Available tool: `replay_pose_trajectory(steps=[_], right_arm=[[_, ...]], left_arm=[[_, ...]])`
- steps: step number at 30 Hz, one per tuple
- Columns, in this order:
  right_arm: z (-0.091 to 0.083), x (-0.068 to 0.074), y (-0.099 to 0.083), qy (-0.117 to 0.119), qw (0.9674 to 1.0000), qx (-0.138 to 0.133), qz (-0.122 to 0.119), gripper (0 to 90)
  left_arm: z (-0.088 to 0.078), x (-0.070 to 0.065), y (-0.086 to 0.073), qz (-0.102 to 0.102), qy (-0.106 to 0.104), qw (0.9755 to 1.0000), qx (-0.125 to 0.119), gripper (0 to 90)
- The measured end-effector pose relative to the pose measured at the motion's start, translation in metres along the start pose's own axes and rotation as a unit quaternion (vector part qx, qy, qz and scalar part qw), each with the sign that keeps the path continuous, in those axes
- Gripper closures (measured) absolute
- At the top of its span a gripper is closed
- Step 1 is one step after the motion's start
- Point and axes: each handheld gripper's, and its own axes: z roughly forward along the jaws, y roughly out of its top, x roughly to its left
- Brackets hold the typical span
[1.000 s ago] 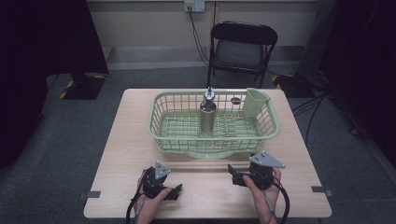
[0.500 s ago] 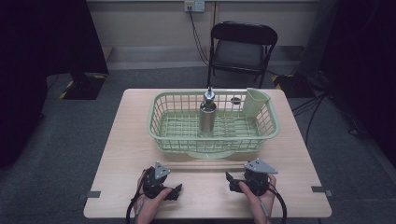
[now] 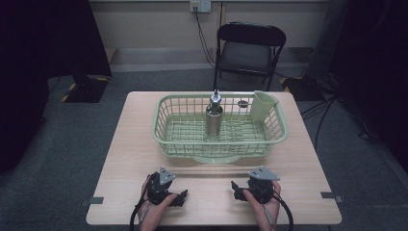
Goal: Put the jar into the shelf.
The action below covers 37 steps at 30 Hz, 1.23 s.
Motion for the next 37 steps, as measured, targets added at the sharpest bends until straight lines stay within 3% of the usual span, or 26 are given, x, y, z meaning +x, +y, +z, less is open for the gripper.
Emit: replay_pose_trajectory(steps=[19, 37], right_arm=[[0.013, 0.005, -0.003, -0.009, 0.9985, 0.054, 0.001, 4.2], [0.015, 0.006, -0.002, -0.016, 0.9980, 0.060, 0.005, 0.9]], left_arm=[[0.000, -0.001, 0.000, -0.003, 0.003, 1.0000, 0.000, 0.3], [0.000, -0.001, 0.000, -0.006, 0.005, 1.0000, 0.000, 0.3]])
